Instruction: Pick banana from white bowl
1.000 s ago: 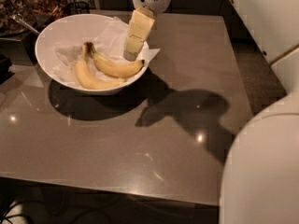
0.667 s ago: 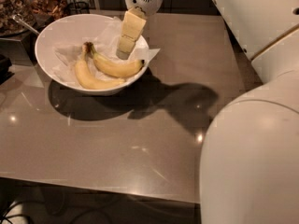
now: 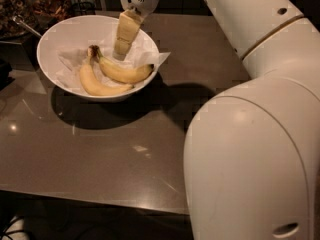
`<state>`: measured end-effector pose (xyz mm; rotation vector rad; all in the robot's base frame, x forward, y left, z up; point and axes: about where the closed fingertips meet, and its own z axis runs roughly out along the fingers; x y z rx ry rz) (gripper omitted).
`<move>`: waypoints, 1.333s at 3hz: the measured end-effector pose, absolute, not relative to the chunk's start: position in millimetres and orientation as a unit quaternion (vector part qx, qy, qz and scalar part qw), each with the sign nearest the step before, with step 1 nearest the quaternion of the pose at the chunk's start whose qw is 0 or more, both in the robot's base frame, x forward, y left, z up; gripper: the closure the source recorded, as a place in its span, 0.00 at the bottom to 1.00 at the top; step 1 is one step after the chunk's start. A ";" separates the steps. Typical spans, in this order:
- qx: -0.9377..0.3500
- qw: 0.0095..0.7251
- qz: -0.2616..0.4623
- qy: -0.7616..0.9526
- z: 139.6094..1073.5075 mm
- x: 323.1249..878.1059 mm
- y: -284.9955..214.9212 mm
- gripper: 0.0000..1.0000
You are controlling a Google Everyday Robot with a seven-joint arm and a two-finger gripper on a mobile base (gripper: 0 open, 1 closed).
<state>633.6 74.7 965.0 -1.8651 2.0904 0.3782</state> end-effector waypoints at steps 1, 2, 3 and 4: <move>-0.653 0.151 0.133 0.730 956.1 641.8 85.0 0.26; -0.650 0.142 0.135 0.734 944.5 650.3 91.6 0.27; -0.644 0.133 0.132 0.742 933.8 657.8 94.3 0.27; -0.644 0.120 0.129 0.744 921.2 662.3 98.3 0.31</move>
Offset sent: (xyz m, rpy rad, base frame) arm -0.0032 -0.0071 -0.0321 -0.1362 0.1620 0.0331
